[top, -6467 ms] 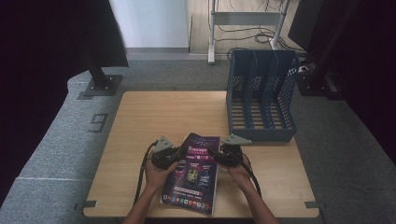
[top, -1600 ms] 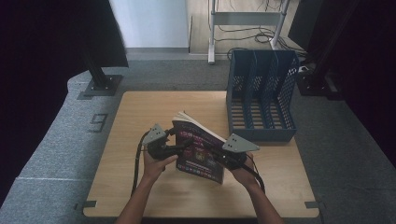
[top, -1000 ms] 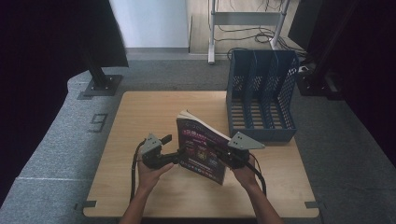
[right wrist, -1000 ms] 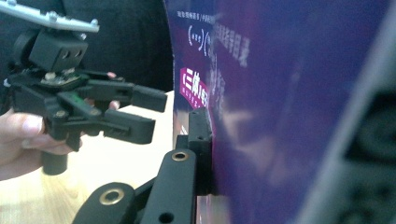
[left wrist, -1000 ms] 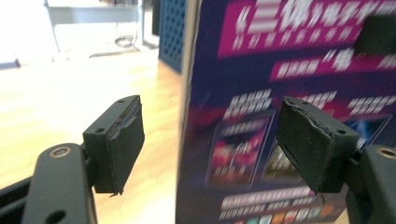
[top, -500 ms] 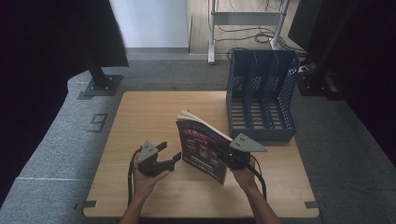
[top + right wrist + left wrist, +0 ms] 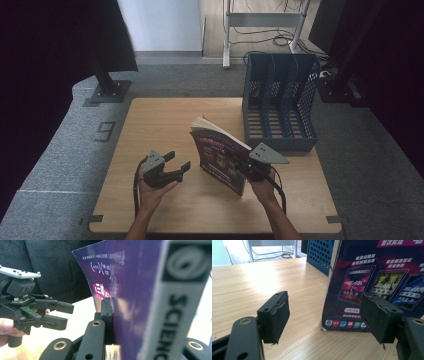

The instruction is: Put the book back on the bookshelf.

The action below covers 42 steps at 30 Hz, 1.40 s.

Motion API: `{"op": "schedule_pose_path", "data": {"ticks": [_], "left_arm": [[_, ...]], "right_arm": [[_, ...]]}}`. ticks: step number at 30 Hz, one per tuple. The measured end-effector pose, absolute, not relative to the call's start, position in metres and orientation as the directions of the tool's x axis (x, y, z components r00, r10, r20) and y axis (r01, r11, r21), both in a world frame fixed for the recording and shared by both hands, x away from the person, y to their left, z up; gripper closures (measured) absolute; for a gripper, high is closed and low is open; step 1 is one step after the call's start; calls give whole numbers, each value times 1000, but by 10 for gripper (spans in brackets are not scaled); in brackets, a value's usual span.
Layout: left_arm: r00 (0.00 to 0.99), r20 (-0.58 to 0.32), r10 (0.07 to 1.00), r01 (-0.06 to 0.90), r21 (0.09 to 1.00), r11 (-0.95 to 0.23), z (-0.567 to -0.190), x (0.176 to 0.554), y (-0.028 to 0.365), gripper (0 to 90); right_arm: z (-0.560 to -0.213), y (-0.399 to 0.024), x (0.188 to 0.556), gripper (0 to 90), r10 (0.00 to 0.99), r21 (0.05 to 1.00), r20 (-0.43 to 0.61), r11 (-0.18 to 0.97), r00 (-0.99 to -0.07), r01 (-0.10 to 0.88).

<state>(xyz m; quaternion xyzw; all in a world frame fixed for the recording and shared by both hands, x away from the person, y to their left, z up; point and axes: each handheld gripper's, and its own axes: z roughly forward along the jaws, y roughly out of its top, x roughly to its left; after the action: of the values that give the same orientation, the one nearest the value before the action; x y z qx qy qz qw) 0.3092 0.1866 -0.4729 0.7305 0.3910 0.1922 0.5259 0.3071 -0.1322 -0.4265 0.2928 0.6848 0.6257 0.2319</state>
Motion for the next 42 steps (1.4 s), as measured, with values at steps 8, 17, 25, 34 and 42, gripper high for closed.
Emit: {"op": "schedule_pose_path", "data": {"ticks": [8,17,25,34,42], "left_arm": [[619,-131,774,371,918,-142,-473,309,187,241],[621,-137,772,381,913,-144,-473,309,186,241],[616,-142,775,382,914,-136,-473,309,188,241],[615,-145,775,385,913,-134,-472,310,189,242],[617,-148,773,393,909,-139,-474,312,187,243]], "right_arm": [[-419,-139,303,816,696,995,69,5,-715,101],[-410,-144,297,816,697,997,71,-18,-713,81],[-404,-149,293,815,700,997,77,-43,-710,66],[-397,-155,287,816,707,997,68,-62,-704,35],[-390,-164,284,816,722,996,65,-84,-689,6]]}}
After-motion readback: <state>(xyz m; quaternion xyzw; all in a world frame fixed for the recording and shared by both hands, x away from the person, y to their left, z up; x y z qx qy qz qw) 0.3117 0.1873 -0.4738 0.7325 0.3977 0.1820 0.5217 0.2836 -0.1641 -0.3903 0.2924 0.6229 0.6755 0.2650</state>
